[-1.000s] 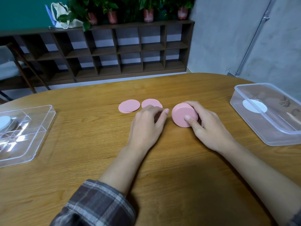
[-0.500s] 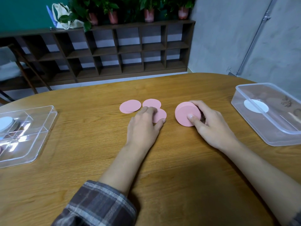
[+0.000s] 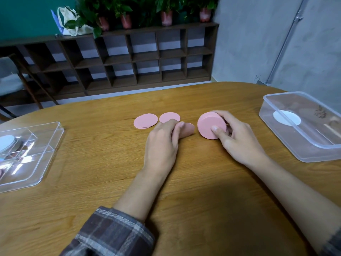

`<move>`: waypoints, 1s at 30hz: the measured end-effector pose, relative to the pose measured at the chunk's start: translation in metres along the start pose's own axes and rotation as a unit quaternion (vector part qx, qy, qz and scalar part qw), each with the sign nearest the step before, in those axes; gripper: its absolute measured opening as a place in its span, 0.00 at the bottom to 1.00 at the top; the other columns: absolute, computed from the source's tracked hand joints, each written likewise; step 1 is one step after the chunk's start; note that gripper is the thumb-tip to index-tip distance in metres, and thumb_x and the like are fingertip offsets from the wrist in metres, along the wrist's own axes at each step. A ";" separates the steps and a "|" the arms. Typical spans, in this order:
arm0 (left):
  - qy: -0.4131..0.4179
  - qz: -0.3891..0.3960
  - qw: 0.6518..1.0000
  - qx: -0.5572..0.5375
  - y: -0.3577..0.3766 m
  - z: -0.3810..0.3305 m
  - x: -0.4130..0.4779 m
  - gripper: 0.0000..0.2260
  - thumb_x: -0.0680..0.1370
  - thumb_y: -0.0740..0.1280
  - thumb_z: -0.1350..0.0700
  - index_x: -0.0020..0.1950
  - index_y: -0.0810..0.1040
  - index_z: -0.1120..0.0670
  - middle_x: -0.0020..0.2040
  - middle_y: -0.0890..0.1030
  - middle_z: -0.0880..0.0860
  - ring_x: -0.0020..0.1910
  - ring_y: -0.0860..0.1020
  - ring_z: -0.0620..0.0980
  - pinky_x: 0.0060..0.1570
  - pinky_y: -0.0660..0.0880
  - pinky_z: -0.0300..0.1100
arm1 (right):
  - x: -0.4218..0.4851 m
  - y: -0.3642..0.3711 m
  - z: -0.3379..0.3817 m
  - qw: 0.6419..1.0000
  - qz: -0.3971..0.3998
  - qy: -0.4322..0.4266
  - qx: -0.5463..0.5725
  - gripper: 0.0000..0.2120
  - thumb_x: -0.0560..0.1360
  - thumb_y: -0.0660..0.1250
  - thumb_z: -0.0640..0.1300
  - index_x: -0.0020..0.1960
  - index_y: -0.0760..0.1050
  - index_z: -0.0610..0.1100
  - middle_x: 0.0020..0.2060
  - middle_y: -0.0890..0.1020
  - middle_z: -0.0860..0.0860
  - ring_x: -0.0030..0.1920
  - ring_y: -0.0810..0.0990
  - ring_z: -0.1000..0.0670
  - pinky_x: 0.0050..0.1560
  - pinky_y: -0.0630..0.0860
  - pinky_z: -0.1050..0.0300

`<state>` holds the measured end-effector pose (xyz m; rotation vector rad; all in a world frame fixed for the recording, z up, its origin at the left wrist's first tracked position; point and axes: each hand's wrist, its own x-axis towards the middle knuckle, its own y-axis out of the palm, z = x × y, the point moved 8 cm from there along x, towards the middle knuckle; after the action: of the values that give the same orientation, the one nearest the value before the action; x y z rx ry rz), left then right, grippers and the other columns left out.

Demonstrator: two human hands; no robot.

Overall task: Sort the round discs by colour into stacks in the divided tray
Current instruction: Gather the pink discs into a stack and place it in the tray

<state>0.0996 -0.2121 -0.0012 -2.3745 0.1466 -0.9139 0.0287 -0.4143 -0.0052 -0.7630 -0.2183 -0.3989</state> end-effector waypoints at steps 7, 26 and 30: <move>0.012 -0.001 0.999 -0.030 0.000 -0.006 0.002 0.06 0.84 0.67 0.57 0.53 0.83 0.55 0.42 0.84 0.45 0.38 0.76 0.40 0.42 0.68 0.27 | -0.001 -0.001 0.006 1.000 -0.003 -0.006 -0.013 0.28 0.83 0.65 0.44 0.80 0.63 0.58 0.57 0.78 0.57 0.38 0.72 0.63 0.45 0.67 0.75; -0.048 0.071 0.991 -0.105 0.016 -0.001 0.003 0.10 0.79 0.74 0.55 0.60 0.86 0.53 0.37 0.85 0.47 0.39 0.84 0.43 0.46 0.81 0.38 | -0.007 0.021 0.015 0.996 0.089 -0.022 0.010 0.27 0.84 0.58 0.58 0.81 0.58 0.61 0.68 0.74 0.62 0.68 0.70 0.60 0.72 0.65 0.60; -0.029 0.062 0.994 -0.081 0.017 -0.005 0.002 0.11 0.78 0.75 0.54 0.59 0.85 0.55 0.38 0.85 0.47 0.39 0.83 0.44 0.45 0.79 0.35 | -0.008 0.025 0.017 0.994 0.094 -0.042 -0.028 0.30 0.84 0.62 0.52 0.83 0.53 0.58 0.78 0.66 0.58 0.77 0.63 0.58 0.77 0.61 0.55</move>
<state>0.0997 -0.2291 -0.0060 -2.5066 0.3540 -0.7993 0.0313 -0.3840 -0.0115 -0.8497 -0.2125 -0.1943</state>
